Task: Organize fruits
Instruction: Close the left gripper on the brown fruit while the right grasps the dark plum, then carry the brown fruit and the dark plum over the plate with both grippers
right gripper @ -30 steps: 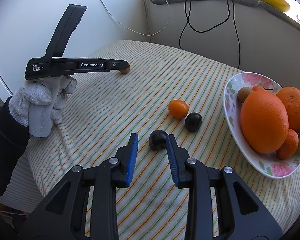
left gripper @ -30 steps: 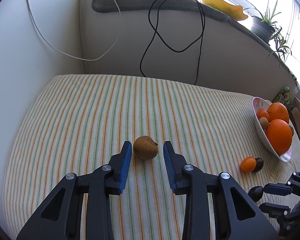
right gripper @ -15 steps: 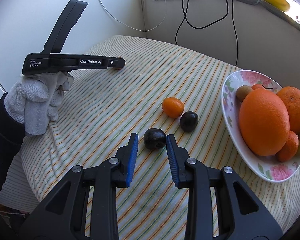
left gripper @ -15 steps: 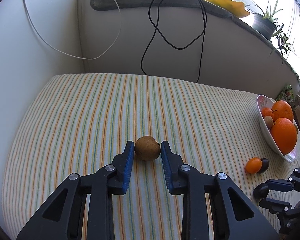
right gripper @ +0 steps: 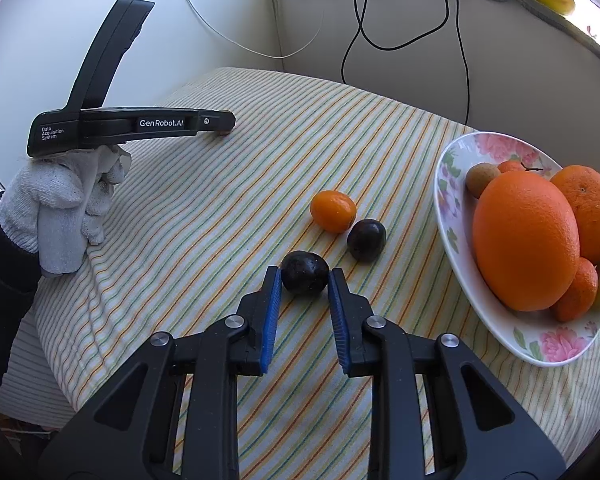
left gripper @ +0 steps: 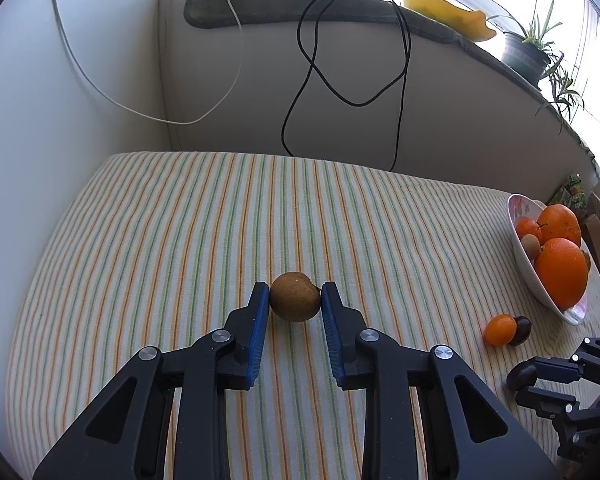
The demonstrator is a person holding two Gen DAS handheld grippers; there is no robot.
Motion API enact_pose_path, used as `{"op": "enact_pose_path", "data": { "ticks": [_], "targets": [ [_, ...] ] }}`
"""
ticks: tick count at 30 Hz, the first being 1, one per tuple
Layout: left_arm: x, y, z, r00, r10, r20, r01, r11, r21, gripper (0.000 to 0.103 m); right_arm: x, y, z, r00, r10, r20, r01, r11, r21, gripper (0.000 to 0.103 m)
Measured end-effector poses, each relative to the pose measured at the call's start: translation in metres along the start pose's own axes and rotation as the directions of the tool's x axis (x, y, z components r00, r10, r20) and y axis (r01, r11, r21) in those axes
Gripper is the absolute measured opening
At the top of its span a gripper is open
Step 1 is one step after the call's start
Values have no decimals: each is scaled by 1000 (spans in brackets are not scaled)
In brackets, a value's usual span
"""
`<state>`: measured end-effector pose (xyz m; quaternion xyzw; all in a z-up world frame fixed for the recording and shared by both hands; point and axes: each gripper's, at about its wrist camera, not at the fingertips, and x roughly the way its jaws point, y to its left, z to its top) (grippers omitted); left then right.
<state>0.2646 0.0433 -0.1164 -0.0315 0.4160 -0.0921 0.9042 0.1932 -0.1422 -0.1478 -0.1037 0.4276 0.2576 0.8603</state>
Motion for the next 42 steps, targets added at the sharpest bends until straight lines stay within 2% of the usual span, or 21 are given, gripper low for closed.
{"op": "enact_pose_path", "data": {
  "ticks": [18, 42],
  "targets": [
    [-23, -37, 7, 997, -60, 45, 58, 997, 47, 25, -47, -14, -16, 997, 4, 83, -8, 998, 56, 25],
    [-30, -130, 31, 978, -190, 80, 176, 971, 160, 25, -104, -70, -34, 982, -72, 173, 45, 987, 154, 24]
  ]
}}
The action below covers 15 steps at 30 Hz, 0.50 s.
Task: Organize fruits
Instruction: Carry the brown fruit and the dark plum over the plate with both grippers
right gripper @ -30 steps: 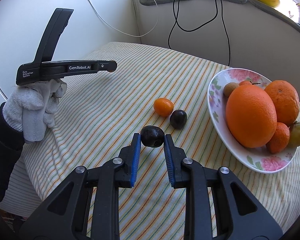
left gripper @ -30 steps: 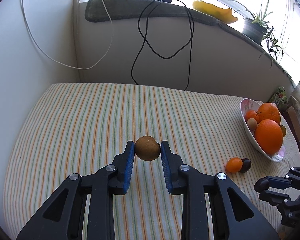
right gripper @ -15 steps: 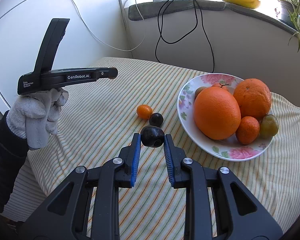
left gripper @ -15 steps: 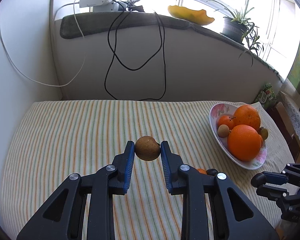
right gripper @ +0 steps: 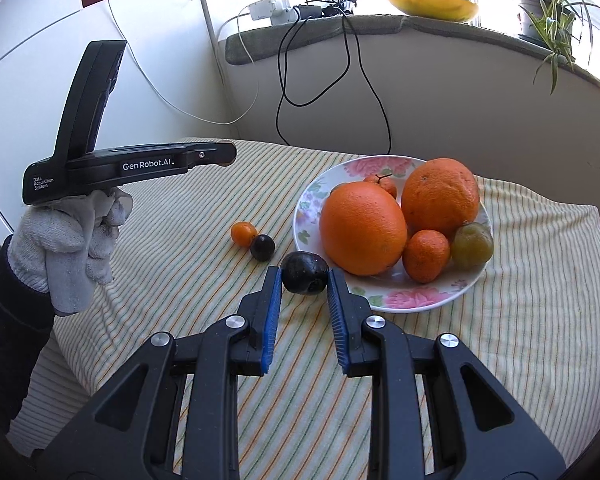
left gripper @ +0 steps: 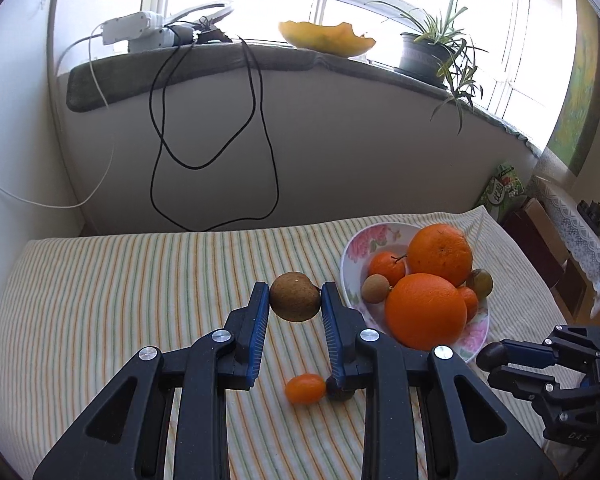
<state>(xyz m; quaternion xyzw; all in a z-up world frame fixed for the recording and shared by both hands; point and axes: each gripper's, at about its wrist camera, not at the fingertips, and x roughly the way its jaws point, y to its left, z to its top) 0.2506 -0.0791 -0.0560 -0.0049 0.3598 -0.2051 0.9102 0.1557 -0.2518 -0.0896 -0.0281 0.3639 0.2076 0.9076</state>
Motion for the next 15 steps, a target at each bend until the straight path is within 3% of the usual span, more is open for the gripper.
{"op": "enact_pose_path", "data": {
  "ticks": [15],
  "targets": [
    [17, -44, 17, 997, -75, 1, 75, 996, 46, 25, -4, -27, 2, 999, -28, 24, 27, 999, 35, 25]
  ]
}}
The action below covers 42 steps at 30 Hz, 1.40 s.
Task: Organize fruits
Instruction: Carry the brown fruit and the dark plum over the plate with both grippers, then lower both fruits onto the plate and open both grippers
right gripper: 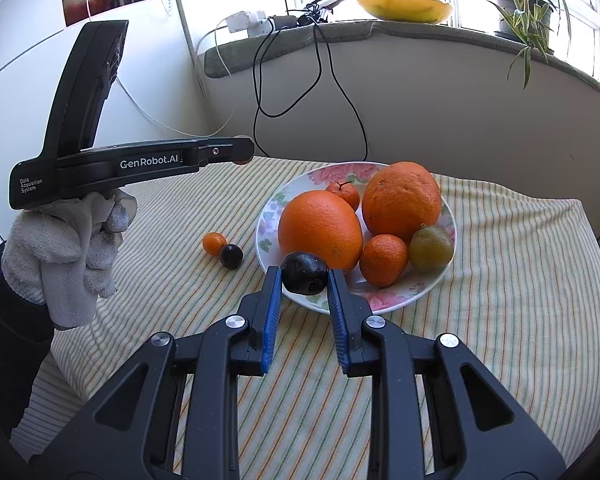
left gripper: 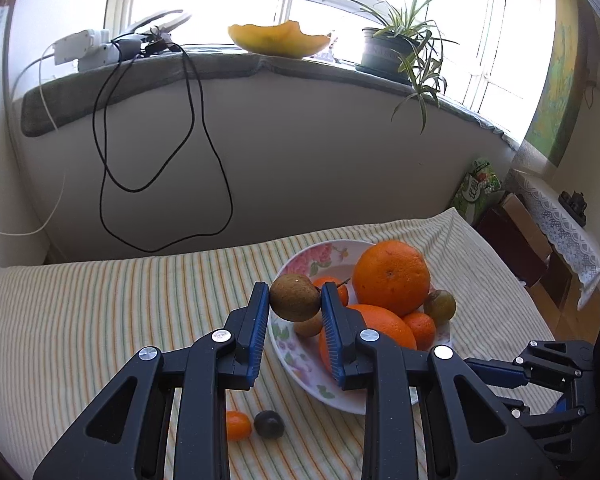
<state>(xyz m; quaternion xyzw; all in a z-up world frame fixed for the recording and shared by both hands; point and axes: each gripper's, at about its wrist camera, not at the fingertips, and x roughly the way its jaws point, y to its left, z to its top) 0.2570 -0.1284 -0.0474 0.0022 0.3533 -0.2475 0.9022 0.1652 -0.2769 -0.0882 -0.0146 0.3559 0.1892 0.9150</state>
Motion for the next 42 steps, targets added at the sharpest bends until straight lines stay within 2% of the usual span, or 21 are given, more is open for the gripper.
{"op": "enact_pose_path", "data": {
  "ticks": [8, 22, 39, 42],
  "targets": [
    [19, -16, 10, 999, -33, -24, 33, 999, 13, 25, 0, -10, -3, 1000, 3, 3, -3, 1000, 21, 25],
    [46, -35, 25, 997, -49, -55, 51, 998, 43, 25, 7, -15, -1, 1000, 15, 3, -15, 1000, 21, 25],
    [52, -46, 29, 996, -54, -64, 58, 997, 59, 25, 9, -17, 0, 1000, 13, 1, -13, 1000, 20, 25],
    [52, -47, 29, 997, -51, -65, 56, 996, 63, 32, 9, -17, 0, 1000, 10, 1, -10, 1000, 14, 25]
  ]
}}
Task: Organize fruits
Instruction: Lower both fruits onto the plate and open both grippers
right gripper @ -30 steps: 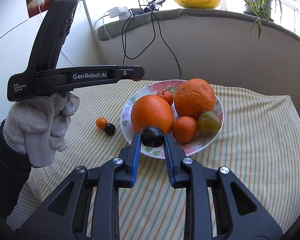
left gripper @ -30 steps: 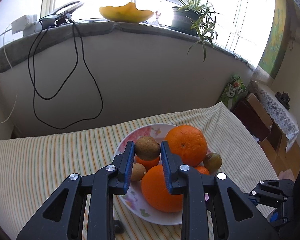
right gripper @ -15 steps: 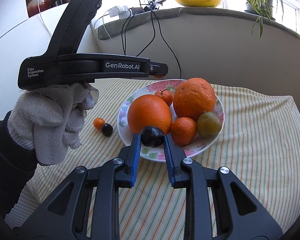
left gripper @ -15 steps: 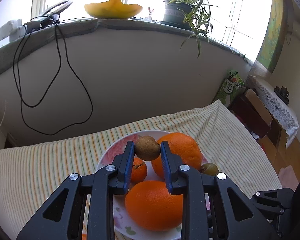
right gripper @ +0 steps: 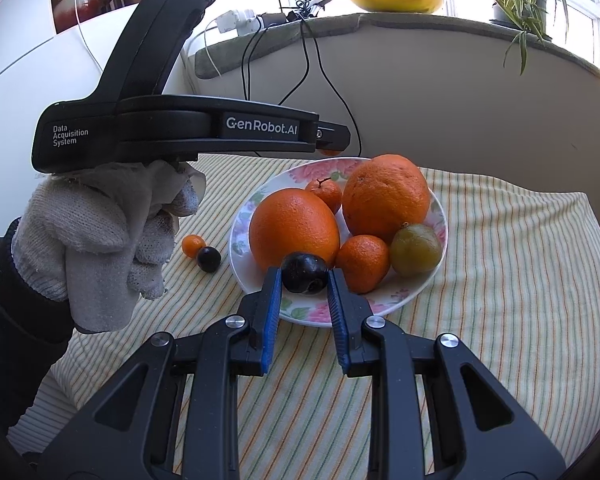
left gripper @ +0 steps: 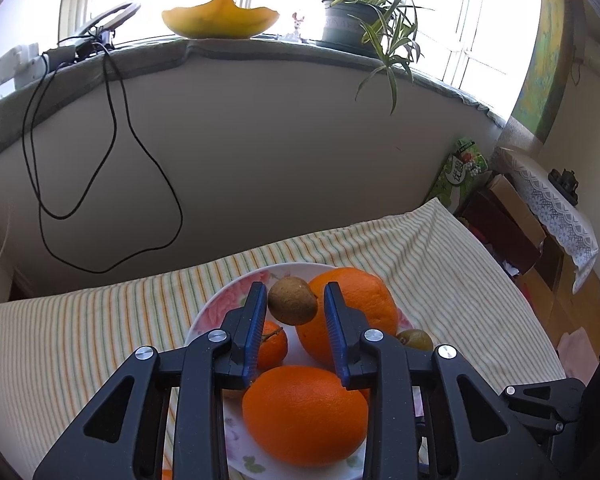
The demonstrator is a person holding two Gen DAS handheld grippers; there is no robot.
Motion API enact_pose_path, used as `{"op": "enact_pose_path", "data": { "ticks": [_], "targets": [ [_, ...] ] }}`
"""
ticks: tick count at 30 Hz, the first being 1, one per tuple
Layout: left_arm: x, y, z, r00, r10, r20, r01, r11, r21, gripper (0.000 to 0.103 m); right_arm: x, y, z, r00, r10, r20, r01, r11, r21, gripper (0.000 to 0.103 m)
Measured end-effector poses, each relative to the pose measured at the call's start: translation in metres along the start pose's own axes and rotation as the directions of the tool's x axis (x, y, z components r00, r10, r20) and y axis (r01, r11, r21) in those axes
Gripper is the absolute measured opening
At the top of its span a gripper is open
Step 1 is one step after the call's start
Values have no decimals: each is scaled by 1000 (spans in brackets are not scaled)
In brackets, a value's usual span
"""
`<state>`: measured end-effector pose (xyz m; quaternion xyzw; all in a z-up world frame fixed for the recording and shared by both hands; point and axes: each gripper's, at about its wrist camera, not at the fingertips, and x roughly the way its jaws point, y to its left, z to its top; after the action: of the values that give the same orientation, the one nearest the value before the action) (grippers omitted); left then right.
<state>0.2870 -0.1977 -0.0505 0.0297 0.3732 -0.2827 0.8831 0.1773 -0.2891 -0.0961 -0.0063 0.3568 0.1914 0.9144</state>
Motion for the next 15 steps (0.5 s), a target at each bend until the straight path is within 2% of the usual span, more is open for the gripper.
{"op": "enact_pose_path", "data": {
  "ticks": [5, 8, 10, 12, 13, 14, 15],
  "targets": [
    [-2, 0, 1, 1000, 5, 7, -5, 1000, 0, 40, -3, 1, 0, 1000, -11, 11, 11, 1000, -7, 25],
    [-3, 0, 1, 1000, 10, 11, -10, 1000, 0, 52, -3, 0, 1, 1000, -8, 13, 8, 1000, -8, 25],
    [-4, 0, 1, 1000, 10, 12, -10, 1000, -4, 54, -4, 1, 1, 1000, -17, 16, 17, 1000, -15, 27],
    [-6, -1, 0, 1000, 11, 13, -11, 1000, 0, 54, -7, 2, 1, 999, -24, 26, 24, 1000, -19, 40],
    [-7, -1, 0, 1000, 15, 14, -15, 1000, 1, 54, -9, 2, 1, 999, -29, 36, 29, 999, -18, 53],
    [-7, -2, 0, 1000, 18, 16, -18, 1000, 2, 54, -11, 2, 1, 998, -31, 45, 32, 999, -17, 60],
    [-9, -2, 0, 1000, 19, 17, -19, 1000, 2, 54, -13, 2, 2, 998, -29, 53, 30, 999, -16, 61]
  ]
}}
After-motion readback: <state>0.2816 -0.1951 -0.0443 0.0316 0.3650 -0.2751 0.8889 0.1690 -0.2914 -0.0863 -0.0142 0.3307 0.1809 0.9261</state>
